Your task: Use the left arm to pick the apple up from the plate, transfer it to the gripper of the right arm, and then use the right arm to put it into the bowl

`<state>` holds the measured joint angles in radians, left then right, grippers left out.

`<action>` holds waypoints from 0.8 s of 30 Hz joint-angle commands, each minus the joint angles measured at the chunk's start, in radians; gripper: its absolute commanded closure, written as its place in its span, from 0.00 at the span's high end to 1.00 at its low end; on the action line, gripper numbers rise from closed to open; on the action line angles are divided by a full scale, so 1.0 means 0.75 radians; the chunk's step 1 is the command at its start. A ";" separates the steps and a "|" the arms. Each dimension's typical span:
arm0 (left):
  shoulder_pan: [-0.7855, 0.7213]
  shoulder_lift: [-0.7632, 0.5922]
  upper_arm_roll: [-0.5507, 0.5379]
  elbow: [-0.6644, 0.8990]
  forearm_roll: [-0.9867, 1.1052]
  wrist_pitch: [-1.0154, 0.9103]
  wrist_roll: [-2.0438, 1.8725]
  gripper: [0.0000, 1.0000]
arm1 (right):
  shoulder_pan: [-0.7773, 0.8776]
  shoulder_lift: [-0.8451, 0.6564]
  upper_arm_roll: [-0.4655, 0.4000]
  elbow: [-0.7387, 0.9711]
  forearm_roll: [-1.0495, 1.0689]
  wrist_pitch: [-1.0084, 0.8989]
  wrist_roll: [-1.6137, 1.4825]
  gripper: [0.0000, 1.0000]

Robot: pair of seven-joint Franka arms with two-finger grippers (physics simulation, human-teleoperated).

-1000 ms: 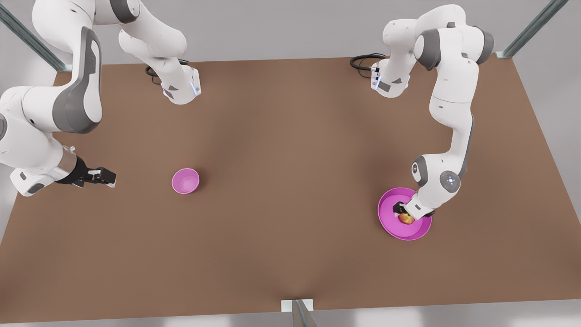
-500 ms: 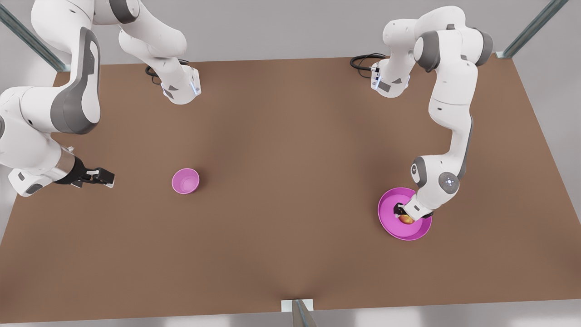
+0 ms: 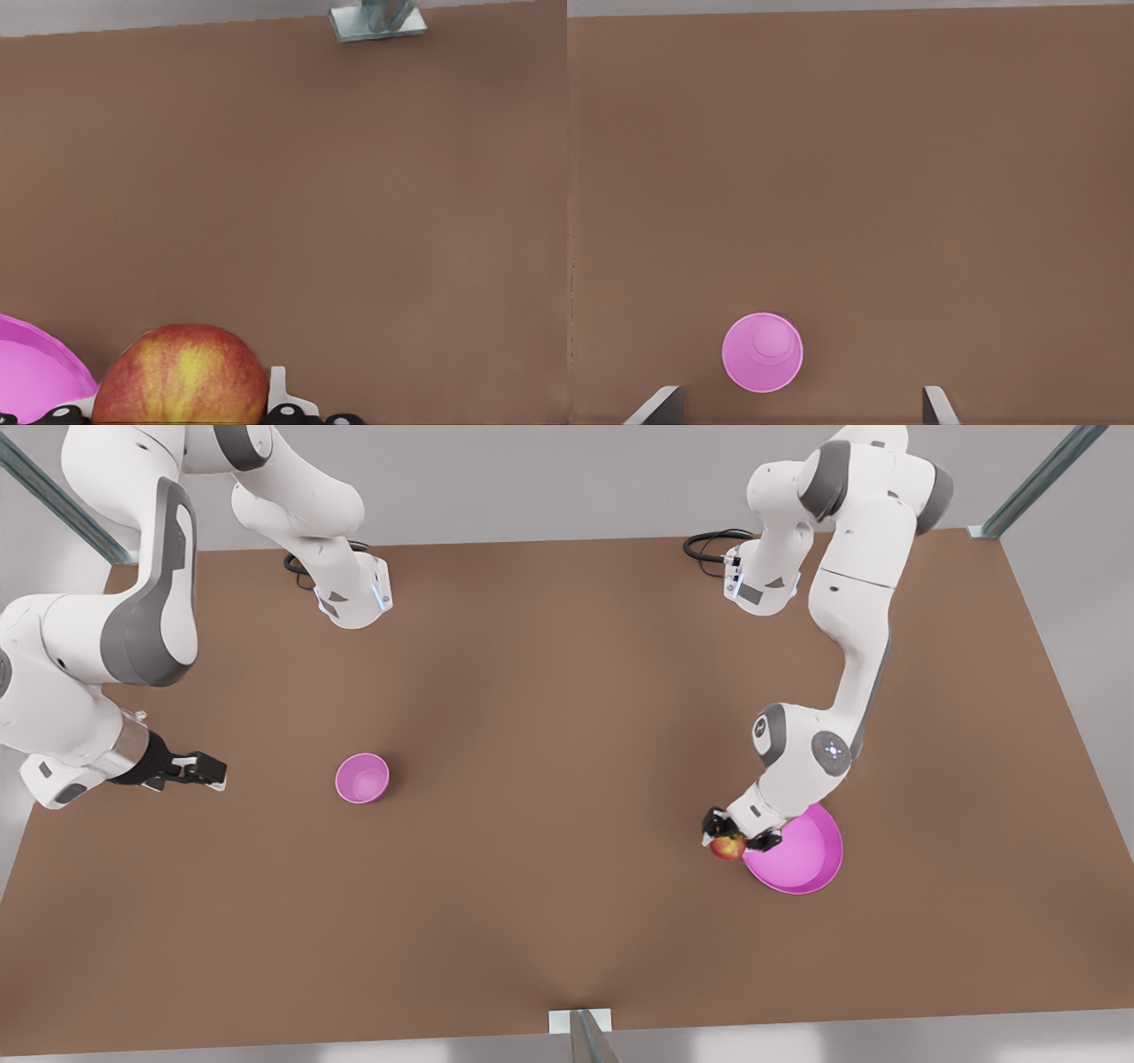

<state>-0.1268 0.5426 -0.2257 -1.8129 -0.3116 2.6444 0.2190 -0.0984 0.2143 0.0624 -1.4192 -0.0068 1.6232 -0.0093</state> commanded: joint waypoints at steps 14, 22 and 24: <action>-0.052 0.334 -0.572 0.519 -1.487 -0.112 1.837 0.70 | -0.010 0.285 -0.020 0.080 1.054 0.163 0.100 1.00; -0.082 0.436 -0.624 0.552 -1.706 -0.114 2.616 0.70 | 0.017 0.451 0.256 -0.173 1.666 0.480 -0.327 1.00; -0.084 0.449 -0.624 0.560 -1.706 -0.114 2.616 0.70 | 0.017 0.461 0.256 -0.200 1.711 0.476 -0.374 1.00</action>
<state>-0.1907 0.8774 -0.6927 -1.3949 -1.5645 2.5704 1.2550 -0.0837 0.5587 0.2514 -1.5634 1.1653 1.9005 -0.0558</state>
